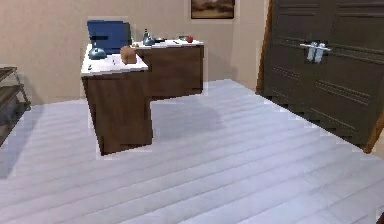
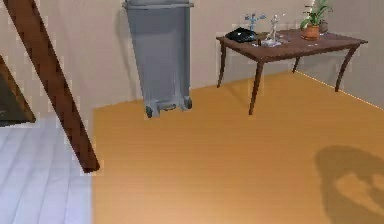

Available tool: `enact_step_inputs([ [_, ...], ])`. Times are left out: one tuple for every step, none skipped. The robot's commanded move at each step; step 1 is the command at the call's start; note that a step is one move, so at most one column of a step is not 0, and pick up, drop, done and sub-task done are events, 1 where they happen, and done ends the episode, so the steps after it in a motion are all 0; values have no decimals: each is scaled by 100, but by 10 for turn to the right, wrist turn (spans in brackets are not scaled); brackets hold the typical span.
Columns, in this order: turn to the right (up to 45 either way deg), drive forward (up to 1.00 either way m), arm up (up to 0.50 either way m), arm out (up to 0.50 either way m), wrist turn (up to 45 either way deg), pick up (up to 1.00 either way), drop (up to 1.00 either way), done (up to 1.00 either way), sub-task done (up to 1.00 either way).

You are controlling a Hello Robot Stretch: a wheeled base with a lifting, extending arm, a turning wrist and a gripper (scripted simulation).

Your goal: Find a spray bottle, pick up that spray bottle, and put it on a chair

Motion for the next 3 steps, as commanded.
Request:
enact_step_inputs([
  [-270, 0, 0, 0, 0, 0, 0, 0, 0],
  [0, 55, 0, 0, 0, 0, 0, 0, 0],
  [-210, 0, 0, 0, 0, 0, 0, 0, 0],
])
